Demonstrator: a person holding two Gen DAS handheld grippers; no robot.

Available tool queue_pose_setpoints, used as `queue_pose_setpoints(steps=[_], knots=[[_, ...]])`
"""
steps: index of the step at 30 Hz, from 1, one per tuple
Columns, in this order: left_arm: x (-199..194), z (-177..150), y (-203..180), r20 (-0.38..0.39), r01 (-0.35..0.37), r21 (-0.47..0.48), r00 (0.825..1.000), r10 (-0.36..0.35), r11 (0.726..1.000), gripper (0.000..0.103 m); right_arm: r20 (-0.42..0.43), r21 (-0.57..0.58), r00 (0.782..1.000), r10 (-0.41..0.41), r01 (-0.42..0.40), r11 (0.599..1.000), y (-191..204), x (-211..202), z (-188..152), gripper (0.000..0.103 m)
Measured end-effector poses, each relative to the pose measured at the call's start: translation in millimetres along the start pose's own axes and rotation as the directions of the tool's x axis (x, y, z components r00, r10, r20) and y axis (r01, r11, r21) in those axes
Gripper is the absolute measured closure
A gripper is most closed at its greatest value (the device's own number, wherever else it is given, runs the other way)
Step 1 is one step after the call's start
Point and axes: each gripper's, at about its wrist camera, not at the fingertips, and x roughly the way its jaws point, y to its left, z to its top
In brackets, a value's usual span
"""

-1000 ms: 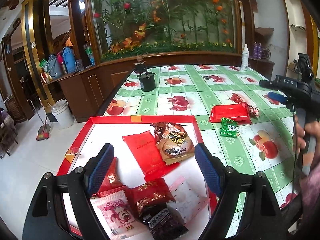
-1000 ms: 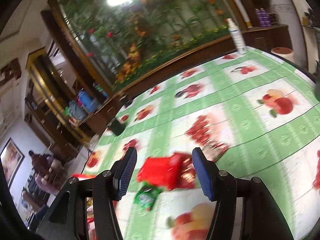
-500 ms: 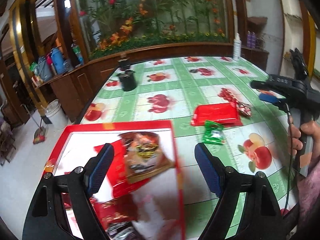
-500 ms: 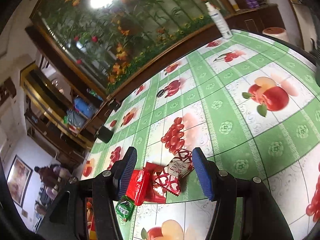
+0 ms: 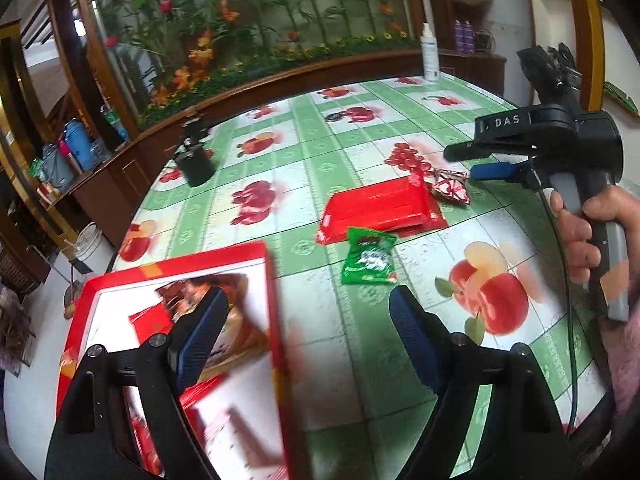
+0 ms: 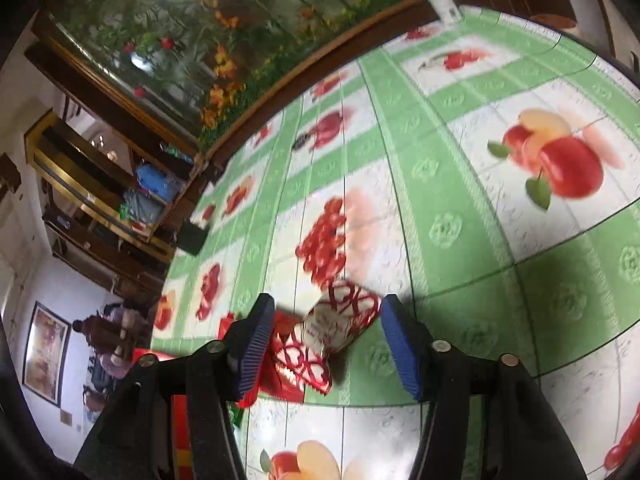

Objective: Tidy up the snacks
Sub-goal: 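Move the right gripper to the pile and grasp the red-and-white patterned packet, then grasp the green packet with the left gripper while the right holds the patterned packet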

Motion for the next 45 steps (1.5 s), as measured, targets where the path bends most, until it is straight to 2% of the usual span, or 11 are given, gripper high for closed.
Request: queue_pose_setpoints(steps=[5, 9, 13, 15, 18, 23, 30, 33, 35, 36, 45], knots=[[19.4, 9.9, -7.0, -0.038, 0.035, 0.011, 0.999, -0.035, 0.999, 0.02, -0.046, -0.008, 0.998, -0.045, 0.045, 0.999, 3.7, 12.2, -3.9, 0.056], [35.1, 18.0, -10.4, -0.08, 0.073, 0.012, 0.994, -0.071, 0.997, 0.02, -0.023, -0.036, 0.996, -0.085, 0.085, 0.996, 8.0, 15.9, -2.1, 0.061], [50.0, 22.8, -16.9, -0.121, 0.102, 0.001, 0.987, -0.101, 0.995, 0.02, 0.003, -0.153, 0.988, -0.157, 0.156, 0.976, 23.6, 26.4, -0.2, 0.06], [57.2, 24.0, -18.5, -0.14, 0.12, -0.015, 0.983, -0.121, 0.993, 0.02, 0.02, -0.232, 0.977, -0.212, 0.21, 0.95, 33.8, 30.8, -3.8, 0.061], [69.8, 22.7, -20.6, -0.178, 0.119, -0.03, 0.976, -0.122, 0.992, 0.02, 0.054, -0.359, 0.951, -0.305, 0.303, 0.882, 48.9, 37.3, -12.6, 0.063], [79.1, 21.2, -19.9, -0.196, 0.145, -0.065, 0.968, -0.155, 0.987, 0.02, 0.105, -0.433, 0.912, -0.397, 0.401, 0.807, 53.4, 39.2, -19.7, 0.069], [89.6, 18.4, -11.2, -0.196, 0.175, -0.153, 0.959, -0.203, 0.973, 0.024, 0.117, -0.43, 0.901, -0.418, 0.426, 0.797, 49.7, 37.7, -17.1, 0.071], [87.5, 17.7, -10.6, -0.169, 0.162, -0.156, 0.967, -0.188, 0.974, 0.037, 0.137, -0.445, 0.892, -0.431, 0.444, 0.778, 51.4, 38.2, -19.1, 0.071], [85.2, 17.5, -9.7, -0.156, 0.152, -0.171, 0.971, -0.179, 0.973, 0.058, 0.133, -0.439, 0.896, -0.424, 0.437, 0.785, 49.7, 37.4, -18.1, 0.071], [84.6, 17.7, -9.6, -0.154, 0.15, -0.173, 0.972, -0.178, 0.973, 0.062, 0.132, -0.434, 0.896, -0.423, 0.436, 0.788, 49.2, 37.4, -17.3, 0.071], [67.7, 7.6, -22.1, -0.156, 0.157, -0.159, 0.971, -0.181, 0.975, 0.063, 0.128, -0.37, 0.91, -0.395, 0.413, 0.832, 40.1, 31.1, -10.7, 0.071]])
